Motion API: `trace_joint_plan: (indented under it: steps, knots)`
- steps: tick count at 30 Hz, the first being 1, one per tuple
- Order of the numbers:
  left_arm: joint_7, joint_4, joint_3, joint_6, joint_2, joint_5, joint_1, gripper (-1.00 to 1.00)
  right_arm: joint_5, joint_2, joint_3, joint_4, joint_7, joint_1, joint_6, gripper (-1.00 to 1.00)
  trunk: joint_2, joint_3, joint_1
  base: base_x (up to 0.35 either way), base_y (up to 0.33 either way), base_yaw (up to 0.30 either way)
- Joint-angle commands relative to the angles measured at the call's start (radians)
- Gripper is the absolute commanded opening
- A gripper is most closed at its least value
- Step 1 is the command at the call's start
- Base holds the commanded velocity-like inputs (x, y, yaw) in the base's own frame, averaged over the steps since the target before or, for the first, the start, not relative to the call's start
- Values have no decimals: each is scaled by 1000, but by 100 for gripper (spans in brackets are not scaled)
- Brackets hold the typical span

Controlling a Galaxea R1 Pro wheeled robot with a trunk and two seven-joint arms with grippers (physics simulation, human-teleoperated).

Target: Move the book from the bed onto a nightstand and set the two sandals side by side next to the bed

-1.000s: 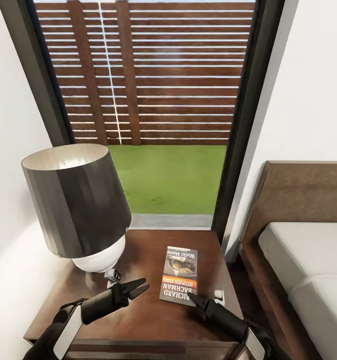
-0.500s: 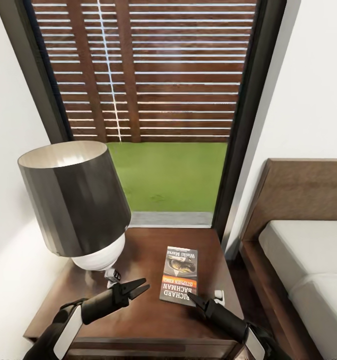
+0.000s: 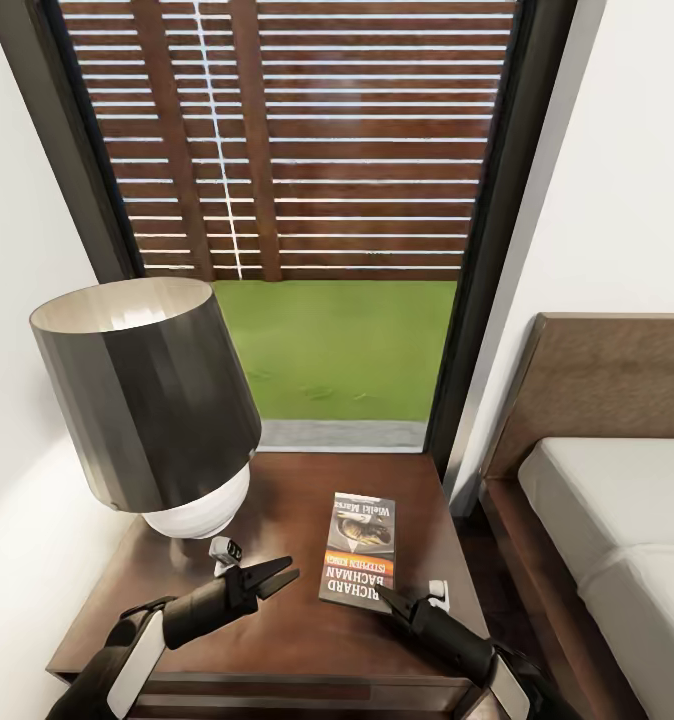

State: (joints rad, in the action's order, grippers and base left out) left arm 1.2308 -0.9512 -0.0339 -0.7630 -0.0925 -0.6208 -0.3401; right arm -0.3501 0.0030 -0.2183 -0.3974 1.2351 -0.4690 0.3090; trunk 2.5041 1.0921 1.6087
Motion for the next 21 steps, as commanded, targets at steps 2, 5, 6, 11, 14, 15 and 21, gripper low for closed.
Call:
trace_joint_plan:
  steps: [2, 5, 6, 11, 14, 15, 21]
  knots:
    - [-1, 0, -3, -9, -1, -7, 0, 100, -3, 0, -3, 0, 3, 0, 10, -100, 1, 5, 0, 0, 0, 0]
    - [-1, 0, -3, -9, -1, -7, 0, 100, -3, 0, -3, 0, 3, 0, 10, -100, 1, 16, 2, 0, 0, 0]
    - [-1, 0, -3, -9, -1, -7, 0, 100, -3, 0, -3, 0, 3, 0, 10, -100, 1, 20, 2, 0, 0, 0]
    - [-1, 0, -3, -9, -1, -7, 0, 100, -3, 0, -3, 0, 3, 0, 10, -100, 1, 20, 2, 0, 0, 0]
    - [-1, 0, -3, -9, -1, -7, 0, 100, -3, 0, -3, 0, 3, 0, 10, -100, 1, 20, 2, 0, 0, 0]
    - [-1, 0, -3, -9, -1, -7, 0, 100, -3, 0, -3, 0, 3, 0, 10, -100, 1, 20, 2, 0, 0, 0]
    - [-1, 0, -3, -9, -1, -7, 0, 100, -3, 0, -3, 0, 3, 0, 10, -100, 1, 20, 2, 0, 0, 0]
